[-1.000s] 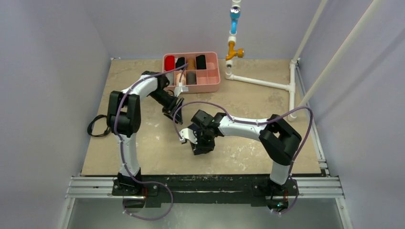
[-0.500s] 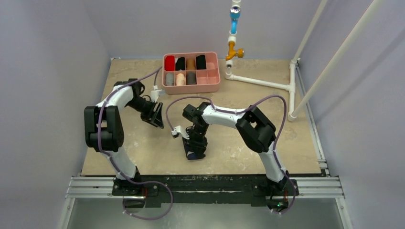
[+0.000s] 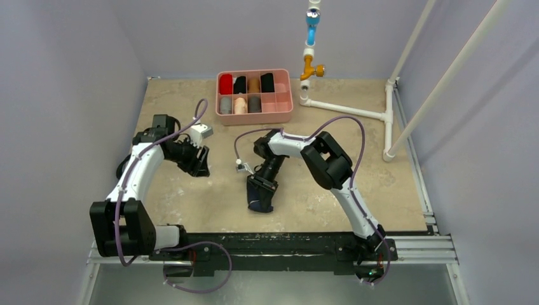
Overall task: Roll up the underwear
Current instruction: Roll the underwear to the center of the board.
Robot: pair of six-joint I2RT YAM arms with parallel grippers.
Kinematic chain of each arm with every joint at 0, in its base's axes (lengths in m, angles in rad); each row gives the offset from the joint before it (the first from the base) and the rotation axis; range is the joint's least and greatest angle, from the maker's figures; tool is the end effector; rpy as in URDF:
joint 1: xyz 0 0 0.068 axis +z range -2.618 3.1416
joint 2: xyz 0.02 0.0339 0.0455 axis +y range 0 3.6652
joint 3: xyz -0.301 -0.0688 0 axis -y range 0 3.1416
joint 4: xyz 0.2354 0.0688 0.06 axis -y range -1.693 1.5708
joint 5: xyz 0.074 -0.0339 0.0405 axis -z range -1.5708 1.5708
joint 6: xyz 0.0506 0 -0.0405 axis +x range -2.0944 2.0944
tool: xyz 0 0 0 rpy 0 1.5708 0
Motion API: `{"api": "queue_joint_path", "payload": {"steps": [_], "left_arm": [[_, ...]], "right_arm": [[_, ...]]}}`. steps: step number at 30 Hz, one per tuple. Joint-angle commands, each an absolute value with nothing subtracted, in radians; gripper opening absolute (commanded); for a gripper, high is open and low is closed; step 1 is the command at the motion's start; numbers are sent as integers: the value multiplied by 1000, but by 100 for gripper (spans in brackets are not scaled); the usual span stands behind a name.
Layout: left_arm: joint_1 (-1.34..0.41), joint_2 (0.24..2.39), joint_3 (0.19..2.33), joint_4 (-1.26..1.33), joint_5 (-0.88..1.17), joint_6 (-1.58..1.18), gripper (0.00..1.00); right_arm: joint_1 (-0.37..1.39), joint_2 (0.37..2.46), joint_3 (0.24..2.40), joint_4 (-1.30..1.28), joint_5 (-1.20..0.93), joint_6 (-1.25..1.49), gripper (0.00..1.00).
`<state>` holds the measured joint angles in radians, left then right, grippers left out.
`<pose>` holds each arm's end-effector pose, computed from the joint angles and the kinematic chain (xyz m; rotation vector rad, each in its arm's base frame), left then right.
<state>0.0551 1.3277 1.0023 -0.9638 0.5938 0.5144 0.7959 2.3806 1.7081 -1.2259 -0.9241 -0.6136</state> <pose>0.2232 -0.0160 0.2759 0.7103 2.5372 -0.6681 0.2691 0.3325 0.1224 1.4560 -2.0282 -1.1966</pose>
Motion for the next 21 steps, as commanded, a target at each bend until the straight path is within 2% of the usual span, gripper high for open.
{"api": "queue_joint_path", "payload": {"steps": [1, 7, 21], "left_arm": [[12, 1261, 985, -947, 628, 602, 52], [-234, 1236, 968, -918, 556, 597, 52], [-563, 1387, 1085, -847, 520, 565, 53]], "right_arm": [[776, 2465, 1652, -1058, -707, -579, 0], [717, 2424, 1589, -981, -654, -490, 0], [605, 2325, 1524, -935, -605, -456, 0]]}}
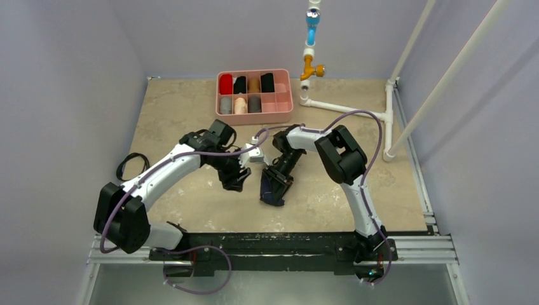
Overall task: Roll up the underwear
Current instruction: Roll the underwear to the center of the board.
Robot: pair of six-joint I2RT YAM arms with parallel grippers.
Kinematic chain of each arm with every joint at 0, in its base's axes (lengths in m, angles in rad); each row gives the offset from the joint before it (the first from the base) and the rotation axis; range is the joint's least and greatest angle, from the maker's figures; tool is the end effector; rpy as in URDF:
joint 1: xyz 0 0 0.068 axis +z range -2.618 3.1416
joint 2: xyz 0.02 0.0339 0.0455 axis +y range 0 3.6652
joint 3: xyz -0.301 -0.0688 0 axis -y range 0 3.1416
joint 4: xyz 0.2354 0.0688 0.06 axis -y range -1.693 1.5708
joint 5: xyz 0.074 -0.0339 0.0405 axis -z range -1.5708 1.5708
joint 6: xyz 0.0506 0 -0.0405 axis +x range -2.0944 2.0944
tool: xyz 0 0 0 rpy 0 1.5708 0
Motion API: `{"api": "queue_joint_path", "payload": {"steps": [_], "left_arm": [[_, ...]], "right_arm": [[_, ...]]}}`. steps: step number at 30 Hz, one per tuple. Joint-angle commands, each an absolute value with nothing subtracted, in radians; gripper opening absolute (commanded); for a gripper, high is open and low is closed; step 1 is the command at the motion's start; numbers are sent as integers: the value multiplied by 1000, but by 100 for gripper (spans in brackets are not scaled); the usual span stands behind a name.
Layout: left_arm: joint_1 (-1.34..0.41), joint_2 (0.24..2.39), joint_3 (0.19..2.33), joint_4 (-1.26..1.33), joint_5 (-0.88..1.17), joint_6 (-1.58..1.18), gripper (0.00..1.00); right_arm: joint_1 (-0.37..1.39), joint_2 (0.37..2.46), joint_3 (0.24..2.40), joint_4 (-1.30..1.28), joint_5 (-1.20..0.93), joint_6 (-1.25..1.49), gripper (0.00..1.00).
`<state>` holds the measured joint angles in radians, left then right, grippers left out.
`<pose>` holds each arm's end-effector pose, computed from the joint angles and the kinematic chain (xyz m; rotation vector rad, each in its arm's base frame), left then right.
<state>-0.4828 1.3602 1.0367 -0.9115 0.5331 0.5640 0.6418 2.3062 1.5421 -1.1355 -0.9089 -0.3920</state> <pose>0.1989 -0.1333 0.2789 1.4578 2.2761 -0.7180 0.2961 0.2711 0.1177 1.0500 -2.2535 -1.1500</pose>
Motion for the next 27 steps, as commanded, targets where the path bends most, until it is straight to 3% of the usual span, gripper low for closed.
{"api": "queue_joint_path", "payload": {"steps": [1, 8, 13, 27], "left_arm": [[-592, 1395, 1086, -823, 510, 565, 53], [-793, 1448, 1070, -626, 403, 583, 58], [-850, 1509, 1064, -544, 378, 580, 76], [-892, 1633, 1029, -418, 335, 503, 75]], "right_arm": [[606, 2323, 1529, -944, -607, -467, 0], [605, 2350, 1581, -1015, -638, -548, 2], [606, 2361, 1579, -1022, -636, -568, 2], [605, 2349, 1551, -1013, -638, -583, 2]]}}
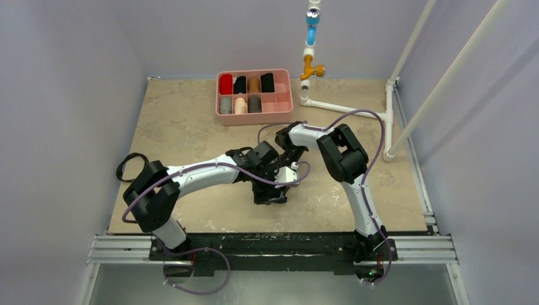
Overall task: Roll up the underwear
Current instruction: Roll the underwear to the center of the board.
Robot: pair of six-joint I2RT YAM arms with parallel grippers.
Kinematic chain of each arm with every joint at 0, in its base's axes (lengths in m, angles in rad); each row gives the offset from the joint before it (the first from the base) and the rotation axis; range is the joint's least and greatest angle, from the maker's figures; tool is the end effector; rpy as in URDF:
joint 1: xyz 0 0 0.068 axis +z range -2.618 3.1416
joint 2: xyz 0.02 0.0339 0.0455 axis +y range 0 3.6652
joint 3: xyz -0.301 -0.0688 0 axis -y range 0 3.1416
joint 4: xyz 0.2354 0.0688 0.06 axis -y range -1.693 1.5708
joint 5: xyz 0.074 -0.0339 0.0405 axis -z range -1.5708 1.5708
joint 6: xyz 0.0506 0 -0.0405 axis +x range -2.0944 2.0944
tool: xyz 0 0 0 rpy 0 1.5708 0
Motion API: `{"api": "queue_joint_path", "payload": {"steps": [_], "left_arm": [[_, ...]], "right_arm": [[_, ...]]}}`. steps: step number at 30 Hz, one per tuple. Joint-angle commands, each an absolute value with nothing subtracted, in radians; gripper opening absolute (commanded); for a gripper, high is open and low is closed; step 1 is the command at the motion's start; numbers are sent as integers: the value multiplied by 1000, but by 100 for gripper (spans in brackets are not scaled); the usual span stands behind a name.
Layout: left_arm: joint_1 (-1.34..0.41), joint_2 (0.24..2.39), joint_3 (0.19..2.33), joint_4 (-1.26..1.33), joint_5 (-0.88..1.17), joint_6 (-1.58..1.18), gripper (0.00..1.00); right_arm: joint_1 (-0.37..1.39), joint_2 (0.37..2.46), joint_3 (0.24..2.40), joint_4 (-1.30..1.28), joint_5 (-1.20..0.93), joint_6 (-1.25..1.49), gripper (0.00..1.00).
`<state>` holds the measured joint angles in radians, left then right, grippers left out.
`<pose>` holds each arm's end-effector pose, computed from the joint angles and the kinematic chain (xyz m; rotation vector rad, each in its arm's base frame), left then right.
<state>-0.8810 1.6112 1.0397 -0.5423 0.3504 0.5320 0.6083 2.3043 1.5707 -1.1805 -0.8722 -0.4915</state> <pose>0.1878 -0.2550 0.2283 1.8341 1.9781 -0.5787 0.3067 0.2608 0.1237 1.1458 -2.2596 -1.1493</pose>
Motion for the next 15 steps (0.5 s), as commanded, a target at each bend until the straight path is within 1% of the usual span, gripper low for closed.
{"api": "queue_joint_path", "payload": {"steps": [1, 6, 12, 15], "left_arm": [[-894, 1639, 1028, -406, 334, 494, 74], [-908, 1675, 1032, -381, 329, 472, 69], [-911, 1719, 1027, -367, 344, 428, 60], [-912, 1741, 1030, -362, 358, 402, 47]], "right_arm": [[605, 2351, 1553, -1015, -641, -583, 2], [606, 2352, 1560, -1020, -651, -584, 2], [605, 2353, 1567, -1022, -650, -579, 2], [606, 2350, 1571, -1022, -653, -573, 2]]}}
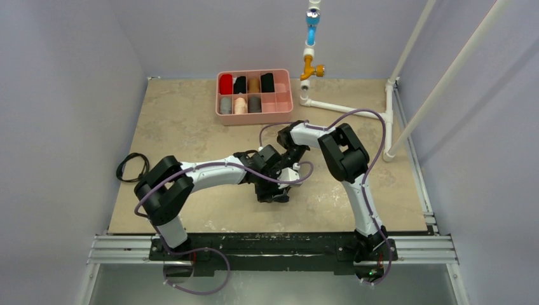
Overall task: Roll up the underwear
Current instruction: Roll the underwear to the center of the board.
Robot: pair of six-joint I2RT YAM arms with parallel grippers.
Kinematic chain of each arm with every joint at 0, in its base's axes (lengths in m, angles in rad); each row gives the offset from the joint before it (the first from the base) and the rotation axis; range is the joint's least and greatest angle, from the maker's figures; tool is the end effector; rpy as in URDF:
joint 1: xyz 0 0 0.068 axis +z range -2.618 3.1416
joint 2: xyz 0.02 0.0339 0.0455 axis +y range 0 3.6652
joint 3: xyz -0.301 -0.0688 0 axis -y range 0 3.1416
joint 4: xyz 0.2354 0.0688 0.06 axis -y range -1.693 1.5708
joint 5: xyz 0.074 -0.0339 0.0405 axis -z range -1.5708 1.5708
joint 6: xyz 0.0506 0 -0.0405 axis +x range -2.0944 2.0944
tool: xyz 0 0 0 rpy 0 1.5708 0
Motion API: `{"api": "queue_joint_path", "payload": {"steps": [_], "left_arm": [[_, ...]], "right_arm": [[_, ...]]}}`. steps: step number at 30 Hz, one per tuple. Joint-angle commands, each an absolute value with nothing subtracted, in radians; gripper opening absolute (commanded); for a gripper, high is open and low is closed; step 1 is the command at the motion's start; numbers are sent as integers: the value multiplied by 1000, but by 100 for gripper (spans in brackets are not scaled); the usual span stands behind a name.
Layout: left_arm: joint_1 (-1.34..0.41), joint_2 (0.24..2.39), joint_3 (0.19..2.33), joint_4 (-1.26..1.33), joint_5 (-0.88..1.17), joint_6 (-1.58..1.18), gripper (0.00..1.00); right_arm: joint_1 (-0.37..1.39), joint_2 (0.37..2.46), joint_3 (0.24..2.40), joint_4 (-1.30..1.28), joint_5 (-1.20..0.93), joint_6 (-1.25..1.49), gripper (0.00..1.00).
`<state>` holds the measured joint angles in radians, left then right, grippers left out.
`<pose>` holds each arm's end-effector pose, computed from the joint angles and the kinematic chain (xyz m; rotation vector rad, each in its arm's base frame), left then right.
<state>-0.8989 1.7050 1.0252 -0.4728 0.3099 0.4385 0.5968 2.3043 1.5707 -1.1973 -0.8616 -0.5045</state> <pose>0.1938 -0.2684 0.1988 1.7786 2.1038 -0.5520 0.3083 0.2559 0.1240 1.1407 -2.2614 -1.1376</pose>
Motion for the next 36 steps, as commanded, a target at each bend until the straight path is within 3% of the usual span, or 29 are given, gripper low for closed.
{"api": "queue_joint_path", "payload": {"steps": [1, 6, 9, 17, 25, 30, 36], "left_arm": [[-911, 1750, 1032, -362, 367, 392, 43], [-911, 1797, 1048, -362, 403, 375, 25], [-911, 1820, 1074, -369, 415, 376, 0], [-910, 1871, 1144, -369, 436, 381, 0], [-866, 1939, 1192, -455, 559, 377, 0], [-825, 1995, 1247, -525, 608, 371, 0], [-789, 2063, 1325, -613, 647, 386, 0]], "right_arm": [[605, 2347, 1571, -1020, -653, -570, 2], [602, 2314, 1535, -992, -650, -540, 3], [596, 2284, 1493, -965, -651, -522, 3], [558, 2208, 1398, -902, -634, -485, 5], [499, 2161, 1363, -889, -657, -490, 32], [456, 2125, 1357, -894, -674, -500, 56], [408, 2078, 1343, -909, -696, -519, 63]]}}
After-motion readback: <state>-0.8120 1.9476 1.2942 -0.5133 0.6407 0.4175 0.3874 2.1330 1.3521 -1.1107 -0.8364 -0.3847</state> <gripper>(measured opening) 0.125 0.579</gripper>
